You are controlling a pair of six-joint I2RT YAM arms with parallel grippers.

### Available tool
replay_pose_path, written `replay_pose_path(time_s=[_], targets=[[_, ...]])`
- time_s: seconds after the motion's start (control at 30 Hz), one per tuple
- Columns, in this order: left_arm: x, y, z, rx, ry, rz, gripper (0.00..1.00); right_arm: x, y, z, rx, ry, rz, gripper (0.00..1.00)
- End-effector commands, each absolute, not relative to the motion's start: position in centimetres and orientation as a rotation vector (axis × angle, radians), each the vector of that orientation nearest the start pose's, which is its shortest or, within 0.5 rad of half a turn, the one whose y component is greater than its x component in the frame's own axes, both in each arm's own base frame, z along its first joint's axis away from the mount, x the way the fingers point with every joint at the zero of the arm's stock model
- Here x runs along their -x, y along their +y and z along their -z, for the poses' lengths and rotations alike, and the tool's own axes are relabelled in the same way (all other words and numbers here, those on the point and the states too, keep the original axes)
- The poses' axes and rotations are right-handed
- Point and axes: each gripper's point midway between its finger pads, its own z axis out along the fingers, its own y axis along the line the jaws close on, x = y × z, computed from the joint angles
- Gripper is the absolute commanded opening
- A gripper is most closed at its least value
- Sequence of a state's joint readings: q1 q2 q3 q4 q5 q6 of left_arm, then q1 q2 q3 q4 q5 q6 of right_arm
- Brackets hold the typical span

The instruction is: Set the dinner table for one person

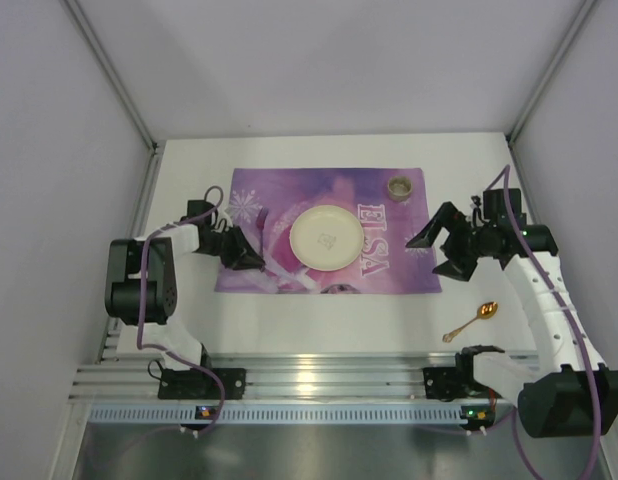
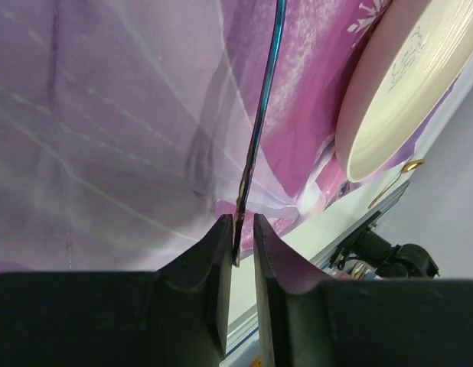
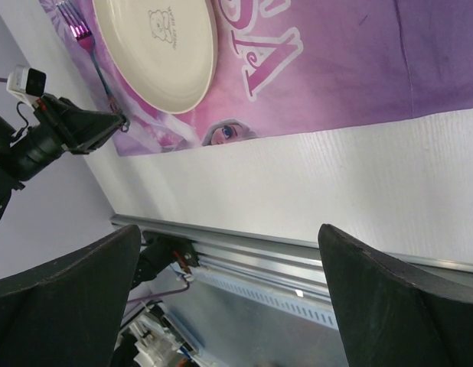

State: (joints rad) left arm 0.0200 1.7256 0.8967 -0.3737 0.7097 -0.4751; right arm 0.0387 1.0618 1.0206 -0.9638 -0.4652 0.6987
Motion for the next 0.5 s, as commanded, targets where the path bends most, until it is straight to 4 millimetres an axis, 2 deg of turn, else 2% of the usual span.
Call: replay_pose_path(time_s=[0.0, 0.13, 0.2, 0.3, 0.47], targets=[[-30.8, -11.8, -4.4, 0.417, 2.705, 1.097, 0.24, -22.5, 11.6, -19.8, -0.615, 2.538, -0.878, 1.00], [-30.5, -10.2, -4.4, 0.389, 2.749, 0.938, 0.30, -22.4, 11.6, -19.5, -0.613, 2.545, -0.871, 1.00], [-30.3, -9.5, -4.5, 0.415, 2.768, 0.876, 0.36, -22.4, 11.6, -19.3, -0.613, 2.551, -0.867, 1.00], [-30.5, -9.0, -5.2, 0.426, 2.760, 0.834, 0.45, -22.4, 11.6, -19.2, -0.606, 2.556, -0.863, 1.00], [-31.3, -7.8, -7.1, 0.414, 2.734, 0.722, 0.50, -22.6, 11.5, -19.1, -0.598, 2.559, -0.845, 1.00]])
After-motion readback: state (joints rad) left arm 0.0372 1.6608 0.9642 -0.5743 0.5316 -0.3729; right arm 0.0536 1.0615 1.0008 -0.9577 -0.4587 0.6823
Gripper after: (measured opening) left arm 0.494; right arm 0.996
